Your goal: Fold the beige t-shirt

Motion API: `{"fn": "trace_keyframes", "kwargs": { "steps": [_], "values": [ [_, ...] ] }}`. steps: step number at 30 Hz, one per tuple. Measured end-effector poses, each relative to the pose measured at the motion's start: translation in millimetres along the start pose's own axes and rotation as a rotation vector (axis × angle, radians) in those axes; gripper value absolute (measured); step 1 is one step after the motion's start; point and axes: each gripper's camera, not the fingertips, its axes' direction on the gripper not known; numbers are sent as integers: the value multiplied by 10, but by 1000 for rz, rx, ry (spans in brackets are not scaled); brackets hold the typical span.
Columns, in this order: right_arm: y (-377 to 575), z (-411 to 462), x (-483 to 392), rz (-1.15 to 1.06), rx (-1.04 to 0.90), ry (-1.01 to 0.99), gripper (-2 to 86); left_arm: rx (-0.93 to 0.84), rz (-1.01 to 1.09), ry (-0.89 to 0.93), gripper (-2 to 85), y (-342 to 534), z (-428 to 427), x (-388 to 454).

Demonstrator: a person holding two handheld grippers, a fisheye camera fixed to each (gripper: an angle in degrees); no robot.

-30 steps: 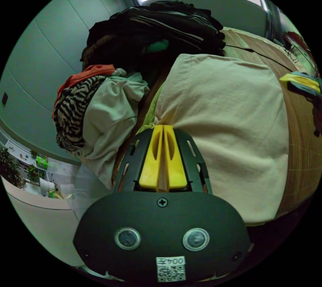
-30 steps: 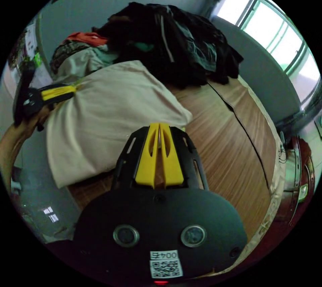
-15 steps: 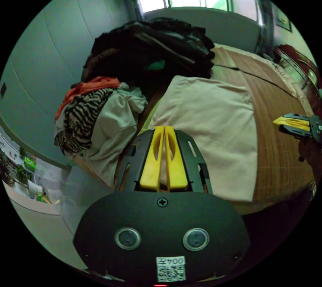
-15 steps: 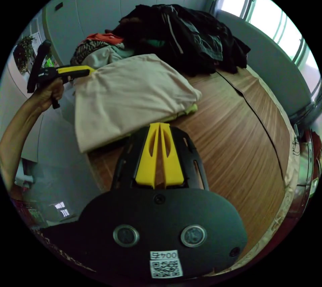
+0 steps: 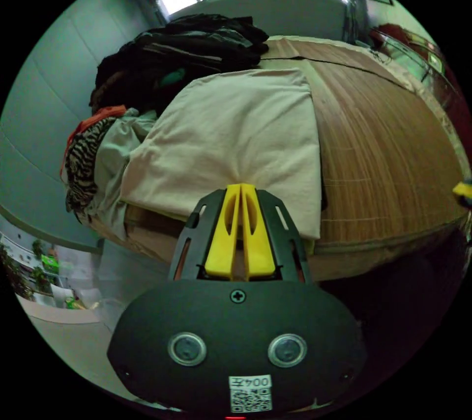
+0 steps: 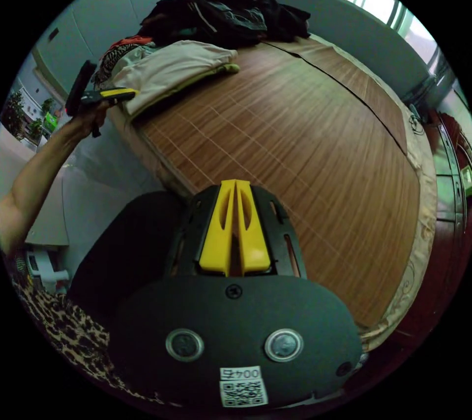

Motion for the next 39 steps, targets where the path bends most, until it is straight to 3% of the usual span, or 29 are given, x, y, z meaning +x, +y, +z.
{"fn": "trace_keyframes", "kwargs": {
  "steps": [5, 14, 19, 22, 32, 39],
  "values": [
    [569, -357, 195, 79, 69, 2, -7, 117, -14, 1, 9, 379, -661, 44],
    [1273, -777, 654, 282, 210, -189, -7, 86, -229, 53, 8, 1790, -1698, -184],
    [1538, -934, 747, 282, 260, -293, -7, 69, -322, 27, 8, 2121, -2182, -227],
    [1658, -972, 798, 261, 231, -278, -7, 70, -350, 15, 7, 2121, -2396, -160],
    [1486, -990, 679, 153, 81, 125, -7, 113, -246, 26, 8, 1548, -2902, 209],
    [801, -854, 580, -20, 71, 126, -8, 74, -184, 84, 8, 877, -2629, 110]
  ]
}}
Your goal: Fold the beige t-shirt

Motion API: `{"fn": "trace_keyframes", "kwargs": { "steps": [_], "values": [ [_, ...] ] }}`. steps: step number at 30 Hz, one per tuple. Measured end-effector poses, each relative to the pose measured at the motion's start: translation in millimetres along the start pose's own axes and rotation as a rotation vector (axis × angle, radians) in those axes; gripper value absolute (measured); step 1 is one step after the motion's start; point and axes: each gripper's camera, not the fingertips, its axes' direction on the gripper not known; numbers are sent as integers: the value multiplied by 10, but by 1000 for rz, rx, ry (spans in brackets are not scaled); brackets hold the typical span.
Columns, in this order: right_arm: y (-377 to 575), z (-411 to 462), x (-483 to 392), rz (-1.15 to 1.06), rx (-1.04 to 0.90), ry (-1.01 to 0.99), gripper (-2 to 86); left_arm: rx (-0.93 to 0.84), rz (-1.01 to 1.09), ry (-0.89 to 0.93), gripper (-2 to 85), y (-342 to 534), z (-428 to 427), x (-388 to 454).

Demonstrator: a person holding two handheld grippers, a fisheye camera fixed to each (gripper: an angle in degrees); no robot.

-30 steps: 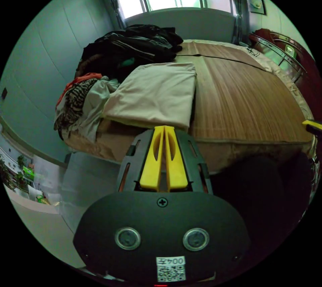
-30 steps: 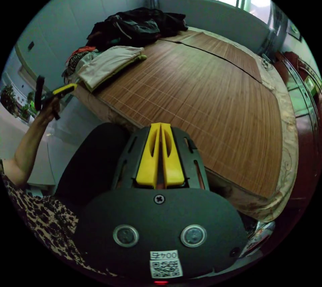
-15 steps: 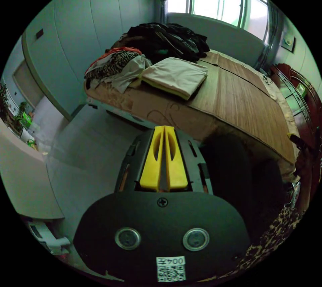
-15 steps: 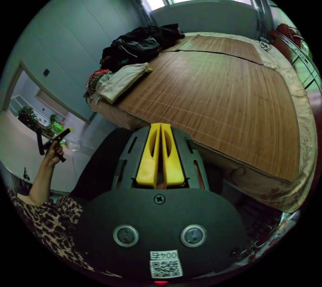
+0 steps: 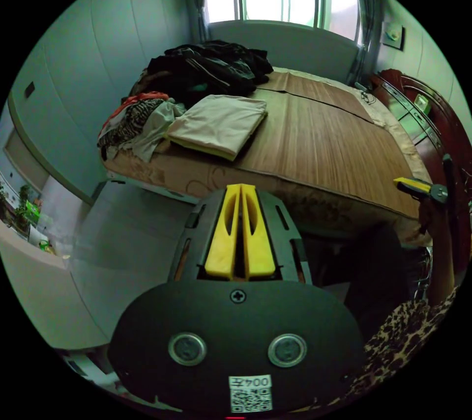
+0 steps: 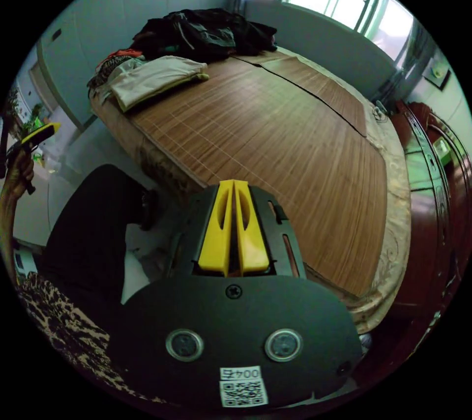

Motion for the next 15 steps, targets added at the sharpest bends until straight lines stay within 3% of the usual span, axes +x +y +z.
{"fn": "trace_keyframes", "kwargs": {
  "steps": [5, 9, 15],
  "values": [
    [-889, 316, -122, -212, -141, 58, -8, -20, -69, 119, 10, -872, 546, -302],
    [-1851, 568, 5, -407, -250, -89, -7, -13, -56, 84, 13, -1672, 754, -546],
    [-2979, 879, 177, -321, -254, -320, 5, 9, -153, -57, 29, -2512, 952, -1030]
  ]
}}
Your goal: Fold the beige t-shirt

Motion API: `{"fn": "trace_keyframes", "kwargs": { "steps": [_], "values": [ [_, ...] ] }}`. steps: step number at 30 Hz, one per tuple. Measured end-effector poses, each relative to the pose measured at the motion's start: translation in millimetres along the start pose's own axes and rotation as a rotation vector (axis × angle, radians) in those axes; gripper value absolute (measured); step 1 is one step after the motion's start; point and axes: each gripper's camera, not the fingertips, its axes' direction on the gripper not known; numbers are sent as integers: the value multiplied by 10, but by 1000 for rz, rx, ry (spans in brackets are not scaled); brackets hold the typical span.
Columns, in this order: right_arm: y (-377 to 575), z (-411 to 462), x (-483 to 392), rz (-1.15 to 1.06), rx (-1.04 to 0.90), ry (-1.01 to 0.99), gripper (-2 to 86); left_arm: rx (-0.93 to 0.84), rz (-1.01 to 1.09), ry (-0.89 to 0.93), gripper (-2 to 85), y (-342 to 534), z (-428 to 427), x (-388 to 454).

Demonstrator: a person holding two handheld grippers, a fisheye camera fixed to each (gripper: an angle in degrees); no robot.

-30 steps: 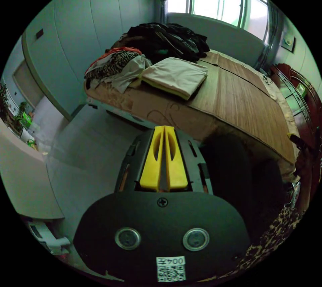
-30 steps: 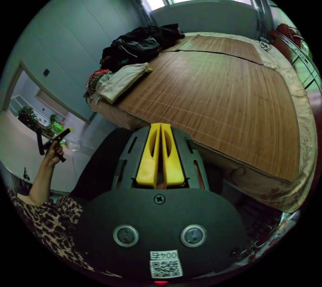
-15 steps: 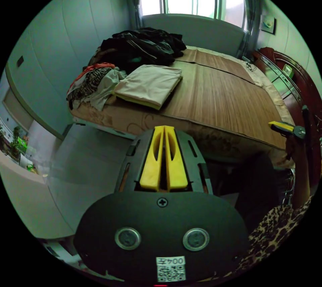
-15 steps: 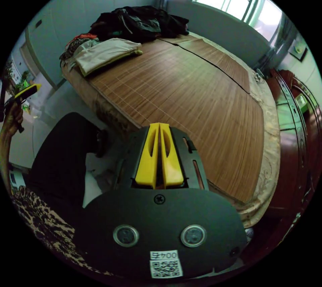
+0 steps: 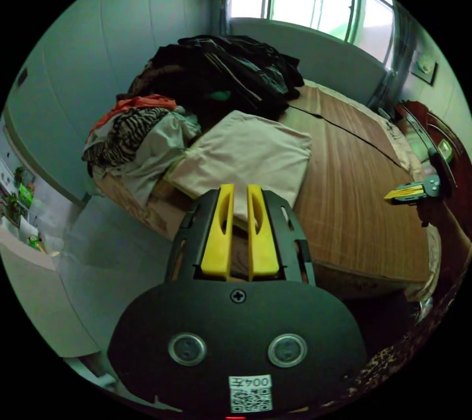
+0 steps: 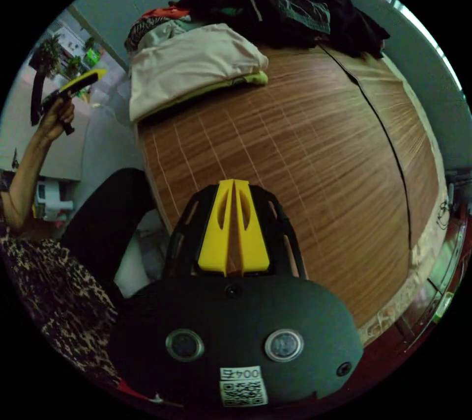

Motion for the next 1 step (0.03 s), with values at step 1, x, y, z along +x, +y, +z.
{"fn": "trace_keyframes", "kwargs": {
  "steps": [1],
  "values": [
    [-61, 3, 15, 13, -2, -15, 12, -1, -29, -19, 36, -174, 30, -96]
  ]
}}
